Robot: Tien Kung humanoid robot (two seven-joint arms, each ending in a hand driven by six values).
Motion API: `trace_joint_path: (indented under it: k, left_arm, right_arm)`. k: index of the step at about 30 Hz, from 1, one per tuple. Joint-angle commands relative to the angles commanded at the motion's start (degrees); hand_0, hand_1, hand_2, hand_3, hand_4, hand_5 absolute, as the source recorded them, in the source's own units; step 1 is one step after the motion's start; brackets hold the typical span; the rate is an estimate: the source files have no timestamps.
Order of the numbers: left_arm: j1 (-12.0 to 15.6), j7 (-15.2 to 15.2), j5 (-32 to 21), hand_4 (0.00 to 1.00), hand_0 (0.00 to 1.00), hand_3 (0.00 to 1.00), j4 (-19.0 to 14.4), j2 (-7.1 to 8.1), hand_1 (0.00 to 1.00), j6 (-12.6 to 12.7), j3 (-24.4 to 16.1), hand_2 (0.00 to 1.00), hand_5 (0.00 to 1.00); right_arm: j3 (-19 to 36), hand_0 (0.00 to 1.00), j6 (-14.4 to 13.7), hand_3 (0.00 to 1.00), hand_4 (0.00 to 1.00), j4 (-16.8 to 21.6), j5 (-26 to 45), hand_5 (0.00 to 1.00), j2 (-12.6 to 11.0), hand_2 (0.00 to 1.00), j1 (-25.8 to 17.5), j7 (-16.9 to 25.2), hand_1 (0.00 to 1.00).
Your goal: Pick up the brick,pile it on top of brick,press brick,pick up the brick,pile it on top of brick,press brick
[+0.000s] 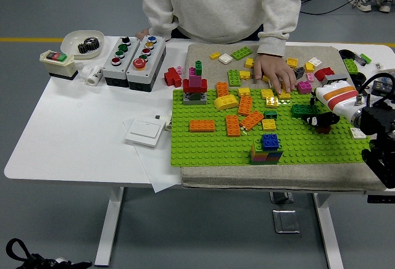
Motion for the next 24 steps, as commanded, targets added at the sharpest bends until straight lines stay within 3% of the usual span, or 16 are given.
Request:
trace_joint_path:
  k: [2, 7, 8, 13, 14, 24]
  left_arm:
    - [-0.13, -0.04, -0.14, 0.68, 0.681, 0.59, -0.01, 0.01, 0.74, 0.05, 0.1, 0.738, 0.662]
    - [-0.26, -0.06, -0.25, 0.68, 0.681, 0.59, -0.01, 0.01, 0.74, 0.1, 0.15, 0.738, 0.662]
    - [-0.27, -0.06, -0.25, 0.68, 0.681, 0.589, 0.0, 0.0, 0.74, 0.11, 0.15, 0.738, 0.661]
    - [-0.23, -0.07, -0.27, 0.68, 0.681, 0.589, 0.01, -0.01, 0.74, 0.12, 0.16, 0.738, 0.661]
    - [-0.22, -0.07, -0.26, 0.681, 0.679, 0.589, 0.02, -0.01, 0.74, 0.12, 0.15, 0.738, 0.663]
    - [-0.11, -0.18, -0.46, 0.678, 0.679, 0.589, 0.07, 0.0, 0.739, 0.16, 0.23, 0.738, 0.659]
  right_arm:
    - [0.07, 0.595, -0.43, 0.522, 0.767, 0.05, -0.27, 0.636, -0.01, 0.543, 0.05, 0.0, 0.479]
    - [0.17, 0.595, -0.48, 0.522, 0.767, 0.18, -0.51, 0.636, -0.02, 0.543, 0.08, 0.1, 0.479]
    - [0.19, 0.471, -0.45, 0.519, 0.757, 0.2, -0.51, 0.635, -0.03, 0.531, 0.07, 0.13, 0.432]
    - [0.01, 0.471, -0.13, 0.519, 0.757, 0.28, -0.71, 0.635, -0.12, 0.531, -0.05, 0.37, 0.432]
    - [0.0, 0.408, -0.13, 0.517, 0.75, 0.29, -0.74, 0.641, -0.14, 0.517, -0.07, 0.42, 0.411]
    - [-0.13, 0.368, -0.58, 0.512, 0.726, 0.49, -0.82, 0.661, -0.47, 0.51, -0.3, 1.14, 0.398]
